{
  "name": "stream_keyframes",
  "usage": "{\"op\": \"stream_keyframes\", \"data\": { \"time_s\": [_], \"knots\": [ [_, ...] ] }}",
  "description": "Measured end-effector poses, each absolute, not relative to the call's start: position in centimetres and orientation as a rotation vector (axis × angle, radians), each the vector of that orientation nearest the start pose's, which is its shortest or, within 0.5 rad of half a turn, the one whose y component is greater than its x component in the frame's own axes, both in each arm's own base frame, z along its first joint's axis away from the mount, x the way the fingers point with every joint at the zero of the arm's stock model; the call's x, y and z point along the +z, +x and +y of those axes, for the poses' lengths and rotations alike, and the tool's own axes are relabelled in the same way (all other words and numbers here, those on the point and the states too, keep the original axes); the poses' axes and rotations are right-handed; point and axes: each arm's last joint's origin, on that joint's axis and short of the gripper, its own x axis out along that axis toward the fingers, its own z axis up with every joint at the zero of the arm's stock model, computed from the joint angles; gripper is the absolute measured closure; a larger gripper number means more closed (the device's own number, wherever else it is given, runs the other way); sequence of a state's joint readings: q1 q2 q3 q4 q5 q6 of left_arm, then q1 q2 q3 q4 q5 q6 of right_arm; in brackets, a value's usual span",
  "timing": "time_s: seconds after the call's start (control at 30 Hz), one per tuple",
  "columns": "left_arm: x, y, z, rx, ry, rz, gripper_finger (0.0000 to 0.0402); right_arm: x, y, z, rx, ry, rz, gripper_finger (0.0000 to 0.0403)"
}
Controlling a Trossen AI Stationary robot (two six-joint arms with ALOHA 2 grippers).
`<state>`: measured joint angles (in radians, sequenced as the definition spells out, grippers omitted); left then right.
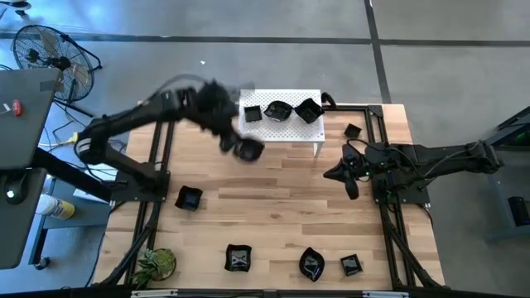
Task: Pick & Place Mini shaped plates
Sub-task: Stack the black leaf-shaped plate on top of the black leaf-shaped plates on the shelf
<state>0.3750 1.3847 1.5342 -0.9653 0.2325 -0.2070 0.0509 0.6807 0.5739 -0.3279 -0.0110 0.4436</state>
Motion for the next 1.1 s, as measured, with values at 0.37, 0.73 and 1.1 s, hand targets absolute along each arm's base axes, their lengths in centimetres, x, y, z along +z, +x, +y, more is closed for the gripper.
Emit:
{"op": "stream_keyframes", "data": {
  "time_s": [0.37, 0.73, 1.1],
  "knots": [
    [40.7, 29.0, 22.1, 0.31, -0.373, 0.661, 0.0401, 26.3, 15.2, 0.4, -0.182, 0.5, 0.404, 0.0399],
    [34.1, 34.2, 26.6, 0.305, -0.501, 0.749, 0.0401, 26.3, 15.2, 0.3, -0.233, 0.532, 0.387, 0.0399],
    [32.6, 35.0, 27.4, 0.335, -0.496, 0.766, 0.0401, 26.2, 15.2, 0.3, -0.247, 0.527, 0.384, 0.0401]
  ]
}}
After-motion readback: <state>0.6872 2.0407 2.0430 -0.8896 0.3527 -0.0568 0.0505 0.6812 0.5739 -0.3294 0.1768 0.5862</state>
